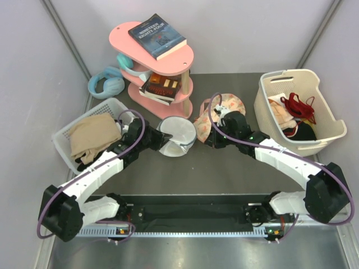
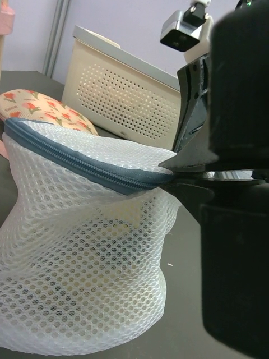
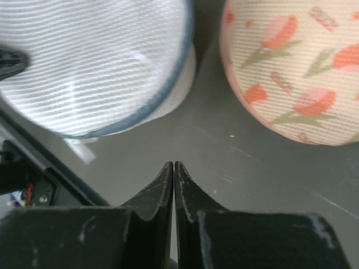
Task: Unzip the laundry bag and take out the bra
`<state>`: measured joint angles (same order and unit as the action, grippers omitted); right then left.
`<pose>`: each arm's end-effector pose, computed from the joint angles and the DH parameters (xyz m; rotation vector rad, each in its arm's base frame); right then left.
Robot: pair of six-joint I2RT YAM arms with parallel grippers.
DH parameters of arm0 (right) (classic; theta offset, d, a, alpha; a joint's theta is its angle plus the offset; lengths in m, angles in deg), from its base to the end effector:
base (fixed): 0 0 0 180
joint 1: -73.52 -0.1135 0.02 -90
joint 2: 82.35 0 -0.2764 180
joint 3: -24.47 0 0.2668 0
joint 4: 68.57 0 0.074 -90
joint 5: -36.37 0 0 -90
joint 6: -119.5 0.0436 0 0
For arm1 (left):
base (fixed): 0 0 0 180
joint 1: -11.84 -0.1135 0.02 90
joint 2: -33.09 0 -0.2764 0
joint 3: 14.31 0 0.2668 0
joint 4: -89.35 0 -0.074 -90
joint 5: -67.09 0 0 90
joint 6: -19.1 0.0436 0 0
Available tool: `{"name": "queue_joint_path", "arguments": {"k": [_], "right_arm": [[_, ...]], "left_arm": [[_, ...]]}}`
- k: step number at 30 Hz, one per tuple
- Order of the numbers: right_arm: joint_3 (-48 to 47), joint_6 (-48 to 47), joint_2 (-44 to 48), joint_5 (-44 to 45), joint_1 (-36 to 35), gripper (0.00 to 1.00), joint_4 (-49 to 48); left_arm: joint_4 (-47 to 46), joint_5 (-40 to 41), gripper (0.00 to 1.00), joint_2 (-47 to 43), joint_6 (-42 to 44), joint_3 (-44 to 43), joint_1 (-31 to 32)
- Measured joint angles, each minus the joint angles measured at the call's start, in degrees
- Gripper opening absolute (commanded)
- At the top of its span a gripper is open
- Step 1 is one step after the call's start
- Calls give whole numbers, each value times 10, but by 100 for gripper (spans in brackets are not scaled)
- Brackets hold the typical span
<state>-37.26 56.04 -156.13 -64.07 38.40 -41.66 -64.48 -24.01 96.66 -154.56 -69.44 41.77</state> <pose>0.2364 0.1759 0.2497 -0.2786 2.3405 0.7609 0.2229 -0.1293 0.2551 -1.0800 2.1589 -1.0729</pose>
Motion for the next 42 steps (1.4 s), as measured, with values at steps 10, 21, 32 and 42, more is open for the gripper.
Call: {"name": "queue_joint_path", "arguments": {"k": [10, 21, 32, 42], "right_arm": [[11, 1, 20, -89, -59, 23, -71], [11, 2, -33, -111, -61, 34, -110], [9, 0, -59, -116, -61, 43, -146], [-5, -9, -62, -102, -62, 41, -148]], "left_arm": [[-15, -20, 0, 23, -13, -11, 0], [-22, -30, 0, 27, -33, -12, 0], [-23, -32, 0, 21, -40, -12, 0], [-24, -35, 0, 18, -47, -12, 1]]}}
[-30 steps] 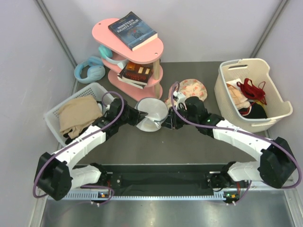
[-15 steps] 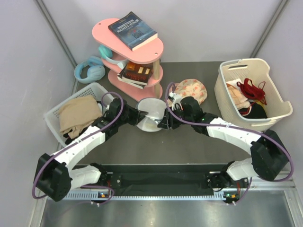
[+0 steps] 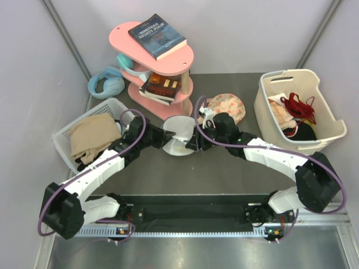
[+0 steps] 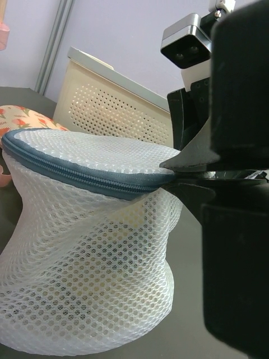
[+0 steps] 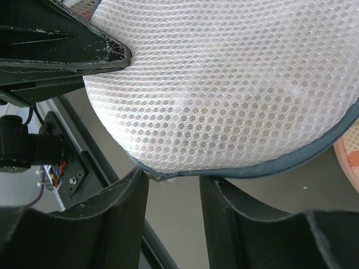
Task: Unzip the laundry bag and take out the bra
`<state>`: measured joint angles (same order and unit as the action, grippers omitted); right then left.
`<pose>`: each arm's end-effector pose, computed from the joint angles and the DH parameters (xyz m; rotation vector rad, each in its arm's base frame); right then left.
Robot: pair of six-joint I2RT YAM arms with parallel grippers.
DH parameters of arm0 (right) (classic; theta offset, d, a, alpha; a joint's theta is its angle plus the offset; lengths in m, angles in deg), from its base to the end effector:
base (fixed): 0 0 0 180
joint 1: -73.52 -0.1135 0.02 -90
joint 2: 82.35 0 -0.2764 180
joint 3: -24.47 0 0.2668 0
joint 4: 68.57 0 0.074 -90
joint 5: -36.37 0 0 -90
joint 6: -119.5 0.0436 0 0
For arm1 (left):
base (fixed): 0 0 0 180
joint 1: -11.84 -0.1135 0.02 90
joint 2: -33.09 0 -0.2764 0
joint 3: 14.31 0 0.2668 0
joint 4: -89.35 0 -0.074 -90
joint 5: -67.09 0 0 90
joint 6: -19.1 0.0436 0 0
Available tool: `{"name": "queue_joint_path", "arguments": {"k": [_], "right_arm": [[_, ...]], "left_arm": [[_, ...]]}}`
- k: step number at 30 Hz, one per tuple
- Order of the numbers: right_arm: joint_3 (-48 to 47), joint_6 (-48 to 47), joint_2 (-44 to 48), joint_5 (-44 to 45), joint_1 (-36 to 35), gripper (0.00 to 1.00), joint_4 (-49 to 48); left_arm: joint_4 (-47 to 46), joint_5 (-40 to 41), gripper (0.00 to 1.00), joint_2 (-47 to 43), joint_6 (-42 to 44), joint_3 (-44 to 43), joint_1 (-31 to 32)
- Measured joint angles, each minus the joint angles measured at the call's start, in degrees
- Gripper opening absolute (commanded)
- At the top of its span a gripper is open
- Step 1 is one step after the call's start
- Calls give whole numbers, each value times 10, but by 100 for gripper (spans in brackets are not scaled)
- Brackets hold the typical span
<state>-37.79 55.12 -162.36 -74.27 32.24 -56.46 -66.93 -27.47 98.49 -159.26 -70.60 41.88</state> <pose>0.2346 0.2264 0.2472 -0.5371 2.1785 1.0511 0.2295 -0.1367 0.2589 -1.1396 2.1507 -1.1885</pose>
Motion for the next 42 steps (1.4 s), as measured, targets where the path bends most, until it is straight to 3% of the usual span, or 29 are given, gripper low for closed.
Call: {"name": "queue_joint_path", "arguments": {"k": [7, 16, 39, 42], "right_arm": [[0, -5, 13, 9, -1, 36, 2], [0, -12, 42, 17, -2, 0, 5], [27, -5, 73, 15, 11, 0, 17], [27, -5, 73, 3, 11, 11, 17]], "left_arm": [[0, -2, 0, 0, 0, 0, 0], [0, -4, 0, 0, 0, 0, 0], [-7, -36, 0, -45, 3, 37, -4], [-9, -41, 0, -43, 15, 37, -5]]}}
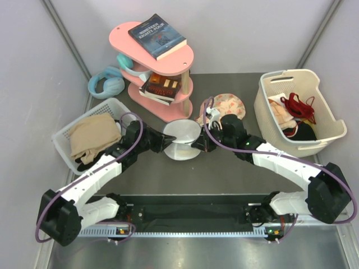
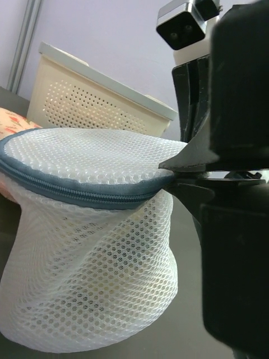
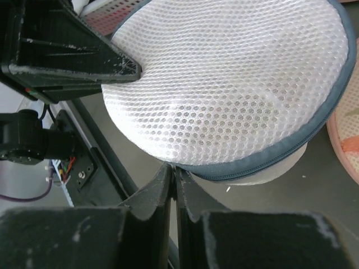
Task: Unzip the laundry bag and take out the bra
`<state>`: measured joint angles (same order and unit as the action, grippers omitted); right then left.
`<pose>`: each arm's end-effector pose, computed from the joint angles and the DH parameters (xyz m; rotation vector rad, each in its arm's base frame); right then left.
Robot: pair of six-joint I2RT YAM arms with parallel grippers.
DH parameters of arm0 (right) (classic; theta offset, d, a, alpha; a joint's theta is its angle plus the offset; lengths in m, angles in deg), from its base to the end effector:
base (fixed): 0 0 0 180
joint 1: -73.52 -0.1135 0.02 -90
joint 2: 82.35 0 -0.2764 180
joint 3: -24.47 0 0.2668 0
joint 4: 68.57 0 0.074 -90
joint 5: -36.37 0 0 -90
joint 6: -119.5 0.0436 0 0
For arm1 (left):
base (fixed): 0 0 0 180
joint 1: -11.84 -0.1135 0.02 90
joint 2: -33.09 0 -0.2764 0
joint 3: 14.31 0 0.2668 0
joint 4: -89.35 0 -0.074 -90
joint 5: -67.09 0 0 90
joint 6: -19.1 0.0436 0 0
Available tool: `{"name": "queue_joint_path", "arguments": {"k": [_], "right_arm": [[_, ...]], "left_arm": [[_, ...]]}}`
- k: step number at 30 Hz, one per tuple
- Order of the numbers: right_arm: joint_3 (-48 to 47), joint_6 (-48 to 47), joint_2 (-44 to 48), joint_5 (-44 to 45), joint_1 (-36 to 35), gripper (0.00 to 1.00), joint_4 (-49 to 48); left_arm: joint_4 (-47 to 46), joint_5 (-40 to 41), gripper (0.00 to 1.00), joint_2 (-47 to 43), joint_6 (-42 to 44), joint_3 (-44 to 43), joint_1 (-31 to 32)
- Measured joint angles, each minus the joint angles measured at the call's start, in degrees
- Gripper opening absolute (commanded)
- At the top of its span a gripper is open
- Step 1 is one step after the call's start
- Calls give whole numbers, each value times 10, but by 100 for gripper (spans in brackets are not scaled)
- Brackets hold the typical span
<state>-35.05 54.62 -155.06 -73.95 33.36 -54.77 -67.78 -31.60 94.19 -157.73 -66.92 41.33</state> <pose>0.2195 0.2050 0.2644 -0.5207 2.1218 1.0457 0.2146 -0.1289 0.2551 -1.0741 2.1803 -1.2559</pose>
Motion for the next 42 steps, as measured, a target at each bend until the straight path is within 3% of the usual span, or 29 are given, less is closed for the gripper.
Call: {"name": "queue_joint_path", "arguments": {"k": [1, 4, 10, 23, 42], "right_arm": [[0, -1, 0, -7, 1, 20, 0], [5, 0, 0, -9, 3, 33, 2], [26, 0, 6, -11, 3, 39, 7], [26, 11, -3, -31, 2, 34, -17], [26, 32, -21, 26, 0, 27, -29]], "left_arm": [[-2, -4, 0, 4, 3, 0, -2], [-8, -12, 0, 26, 13, 0, -11], [-13, -24, 0, 56, 22, -1, -15], [-25, -27, 0, 59, 25, -8, -15], [-26, -26, 0, 60, 14, -8, -15]]}}
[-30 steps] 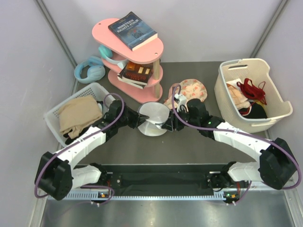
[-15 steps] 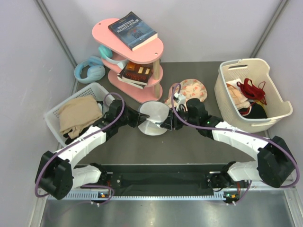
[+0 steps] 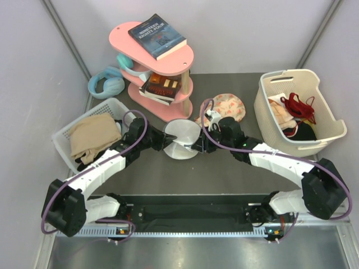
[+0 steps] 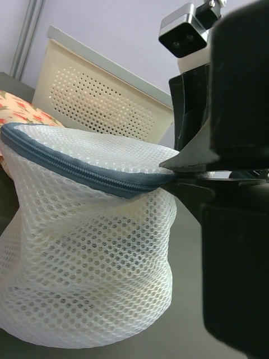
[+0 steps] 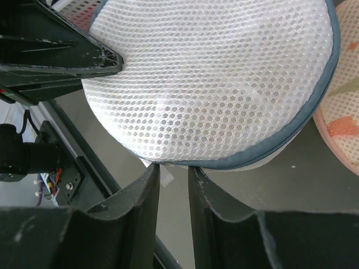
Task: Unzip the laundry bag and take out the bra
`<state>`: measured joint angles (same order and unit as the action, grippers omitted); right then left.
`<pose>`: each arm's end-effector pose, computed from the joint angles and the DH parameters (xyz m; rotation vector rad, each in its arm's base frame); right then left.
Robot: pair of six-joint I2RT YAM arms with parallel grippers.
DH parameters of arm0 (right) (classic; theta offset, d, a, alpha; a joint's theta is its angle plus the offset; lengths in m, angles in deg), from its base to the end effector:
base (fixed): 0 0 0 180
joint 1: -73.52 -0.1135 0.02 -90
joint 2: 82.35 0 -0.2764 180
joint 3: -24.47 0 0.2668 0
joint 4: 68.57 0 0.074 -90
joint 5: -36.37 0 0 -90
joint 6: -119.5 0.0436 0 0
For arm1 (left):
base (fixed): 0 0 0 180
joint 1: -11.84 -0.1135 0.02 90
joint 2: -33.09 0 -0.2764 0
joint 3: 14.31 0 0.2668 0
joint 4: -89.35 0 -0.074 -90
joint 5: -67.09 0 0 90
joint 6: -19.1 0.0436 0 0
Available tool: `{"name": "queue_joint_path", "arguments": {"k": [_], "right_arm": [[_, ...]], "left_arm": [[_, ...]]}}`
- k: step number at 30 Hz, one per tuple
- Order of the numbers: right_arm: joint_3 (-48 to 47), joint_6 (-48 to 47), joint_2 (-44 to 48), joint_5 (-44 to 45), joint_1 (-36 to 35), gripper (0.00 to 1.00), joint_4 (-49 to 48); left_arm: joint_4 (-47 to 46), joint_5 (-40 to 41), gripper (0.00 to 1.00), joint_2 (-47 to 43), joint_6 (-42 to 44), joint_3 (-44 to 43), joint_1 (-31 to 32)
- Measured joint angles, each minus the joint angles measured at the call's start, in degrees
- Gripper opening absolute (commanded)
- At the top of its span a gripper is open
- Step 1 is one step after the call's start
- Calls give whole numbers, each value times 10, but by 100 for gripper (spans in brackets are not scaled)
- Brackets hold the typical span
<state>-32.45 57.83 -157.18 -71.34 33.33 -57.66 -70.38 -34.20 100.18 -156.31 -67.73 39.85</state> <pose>0.2227 0.2055 0.2425 -0.4313 2.1799 1.0213 0.2330 -0.1336 0.2399 -1.0750 2.2350 -1.2365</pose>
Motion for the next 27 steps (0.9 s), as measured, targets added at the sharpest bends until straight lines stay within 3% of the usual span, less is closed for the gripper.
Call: {"name": "queue_joint_path", "arguments": {"k": [11, 15, 16, 19, 27], "right_arm": [[-17, -3, -26, 19, -28, 30, 0], [-31, -8, -37, 28, -30, 20, 3], [-35, -9, -41, 31, -30, 11, 4], [-42, -13, -47, 38, -30, 0, 9], [-42, -14, -37, 61, -32, 0, 29]], "left_arm": [[1, 16, 0, -5, -4, 0, 5], [1, 22, 0, -5, -7, -1, 8], [0, 24, 0, -5, -7, -1, 9], [0, 31, 0, -5, -9, -1, 9], [1, 33, 0, -7, -8, -1, 9]]}}
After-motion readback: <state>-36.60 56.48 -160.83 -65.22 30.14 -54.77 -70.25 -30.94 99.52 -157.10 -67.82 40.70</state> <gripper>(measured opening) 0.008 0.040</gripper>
